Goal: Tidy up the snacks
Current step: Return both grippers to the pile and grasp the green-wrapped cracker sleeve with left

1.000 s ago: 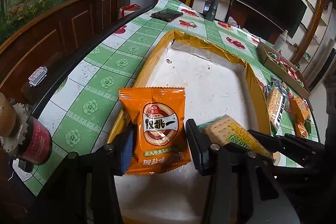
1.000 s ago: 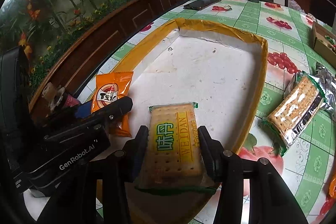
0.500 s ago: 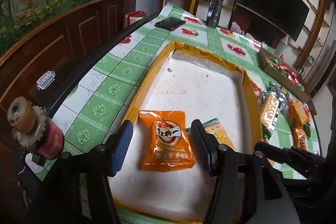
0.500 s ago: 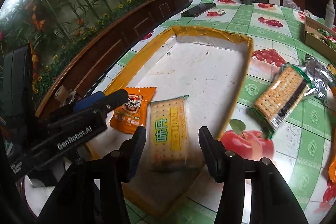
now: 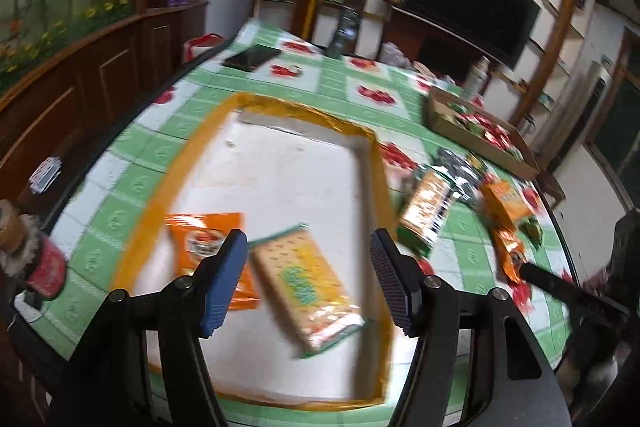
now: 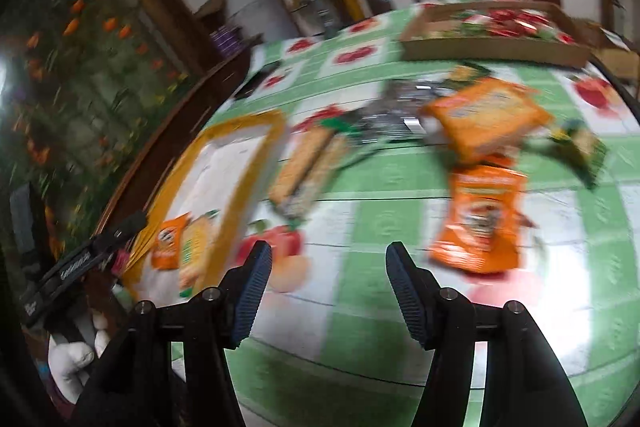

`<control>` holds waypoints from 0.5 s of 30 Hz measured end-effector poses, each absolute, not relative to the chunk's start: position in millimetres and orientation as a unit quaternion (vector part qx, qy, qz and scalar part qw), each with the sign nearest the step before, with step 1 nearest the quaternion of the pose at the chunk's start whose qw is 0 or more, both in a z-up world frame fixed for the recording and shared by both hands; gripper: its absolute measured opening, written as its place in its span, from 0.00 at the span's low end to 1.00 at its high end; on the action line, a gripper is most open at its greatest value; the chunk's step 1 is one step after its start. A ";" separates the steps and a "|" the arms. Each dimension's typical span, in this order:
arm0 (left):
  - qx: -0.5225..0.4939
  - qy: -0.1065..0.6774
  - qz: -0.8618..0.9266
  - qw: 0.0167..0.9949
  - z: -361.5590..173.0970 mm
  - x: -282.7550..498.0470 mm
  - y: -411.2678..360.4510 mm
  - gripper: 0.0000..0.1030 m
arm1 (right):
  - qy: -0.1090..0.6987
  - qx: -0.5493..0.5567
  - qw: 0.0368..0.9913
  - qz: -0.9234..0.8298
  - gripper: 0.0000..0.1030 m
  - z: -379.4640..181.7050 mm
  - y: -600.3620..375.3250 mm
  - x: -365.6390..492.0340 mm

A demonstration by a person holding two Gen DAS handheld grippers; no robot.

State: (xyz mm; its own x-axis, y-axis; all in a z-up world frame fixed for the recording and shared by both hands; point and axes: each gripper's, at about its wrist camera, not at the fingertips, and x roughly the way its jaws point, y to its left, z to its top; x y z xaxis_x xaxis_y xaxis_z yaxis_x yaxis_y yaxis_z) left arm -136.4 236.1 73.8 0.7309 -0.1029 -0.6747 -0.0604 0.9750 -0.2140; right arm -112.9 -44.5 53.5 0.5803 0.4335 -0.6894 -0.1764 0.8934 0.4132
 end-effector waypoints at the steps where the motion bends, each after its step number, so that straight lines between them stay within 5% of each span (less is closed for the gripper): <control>1: -0.107 0.370 -0.020 0.923 73.0 -134.9 229.3 0.61 | 0.424 0.162 0.877 0.160 0.61 50.5 -57.6 -113.6; 15: -0.084 0.430 -0.143 0.888 64.2 -89.1 152.0 0.63 | 0.449 0.183 0.872 0.066 0.65 25.6 -110.4 -72.7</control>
State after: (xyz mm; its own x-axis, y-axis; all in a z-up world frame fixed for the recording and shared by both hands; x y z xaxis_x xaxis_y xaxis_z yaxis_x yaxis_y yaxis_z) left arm -89.1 152.0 64.2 0.5900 -0.3261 -0.7386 0.1824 0.9450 -0.2716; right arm -72.7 -110.4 25.6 0.5887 0.2797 -0.7584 0.0483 0.9244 0.3784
